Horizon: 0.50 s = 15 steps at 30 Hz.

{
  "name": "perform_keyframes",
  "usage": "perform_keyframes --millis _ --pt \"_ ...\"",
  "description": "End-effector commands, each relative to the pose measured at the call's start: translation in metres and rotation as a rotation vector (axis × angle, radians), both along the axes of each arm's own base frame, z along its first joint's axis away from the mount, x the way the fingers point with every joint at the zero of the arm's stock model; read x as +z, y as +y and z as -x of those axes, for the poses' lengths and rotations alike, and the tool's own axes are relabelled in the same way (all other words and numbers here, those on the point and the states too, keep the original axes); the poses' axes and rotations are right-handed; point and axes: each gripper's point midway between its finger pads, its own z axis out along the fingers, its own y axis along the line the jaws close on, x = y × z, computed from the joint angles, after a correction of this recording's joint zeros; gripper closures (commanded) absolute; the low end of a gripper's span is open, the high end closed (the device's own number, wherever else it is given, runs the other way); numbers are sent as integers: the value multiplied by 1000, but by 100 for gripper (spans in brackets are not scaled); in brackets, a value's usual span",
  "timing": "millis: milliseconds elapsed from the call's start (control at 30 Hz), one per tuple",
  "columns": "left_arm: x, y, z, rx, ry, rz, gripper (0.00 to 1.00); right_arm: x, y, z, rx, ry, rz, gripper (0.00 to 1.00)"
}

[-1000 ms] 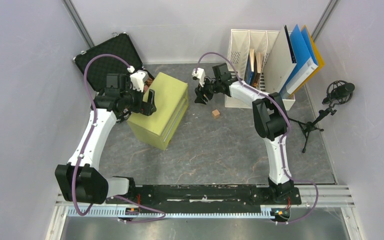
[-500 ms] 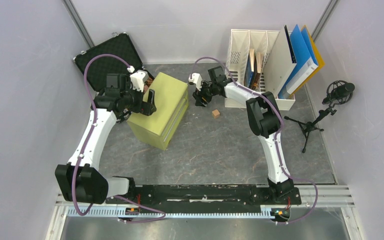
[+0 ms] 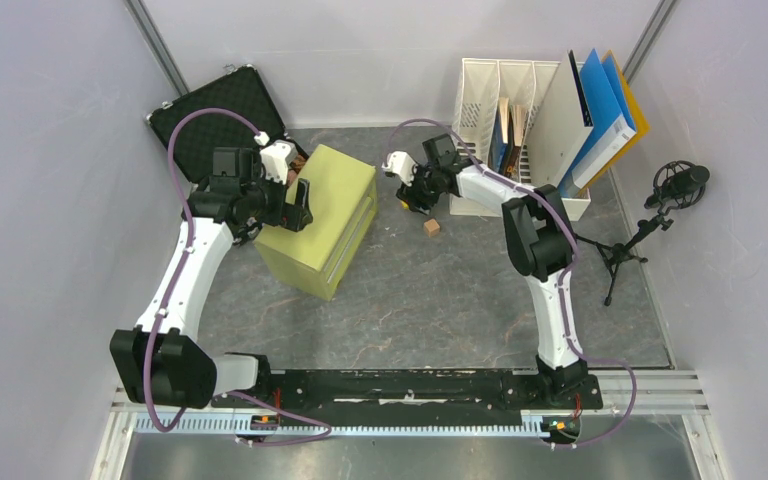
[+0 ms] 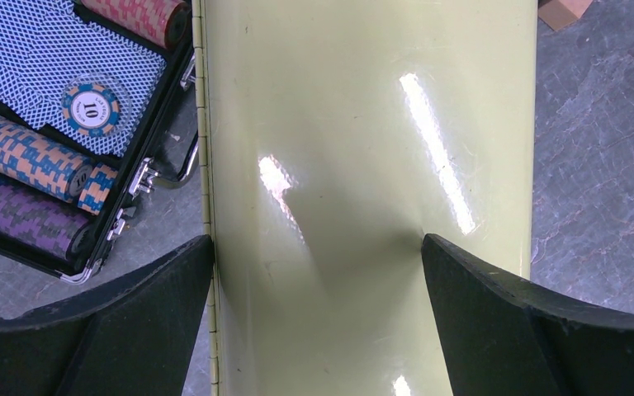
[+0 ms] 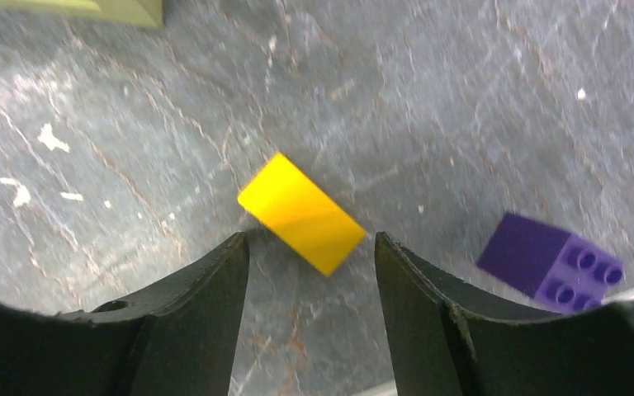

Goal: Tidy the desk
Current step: Move the stationery to the corner of the board.

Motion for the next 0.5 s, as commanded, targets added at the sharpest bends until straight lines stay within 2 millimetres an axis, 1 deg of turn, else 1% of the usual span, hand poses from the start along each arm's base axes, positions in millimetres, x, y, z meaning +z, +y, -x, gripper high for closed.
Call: perform_keyframes --millis 0,100,133,233,367,467 --pt "5 -4 6 15 -8 7 0 19 -21 10 3 -8 43 36" --pt "13 8 -3 84 -44 -8 0 38 1 22 55 25 -77 35" --pt "15 9 -5 95 -53 -4 0 46 11 24 74 33 -114 35" --pt "23 11 -13 119 -72 14 0 60 36 27 112 31 -163 34" --pt "28 10 -23 148 -89 60 0 72 65 22 137 4 -203 29" --pt "29 10 -30 165 -82 108 0 76 79 15 133 11 -257 24"
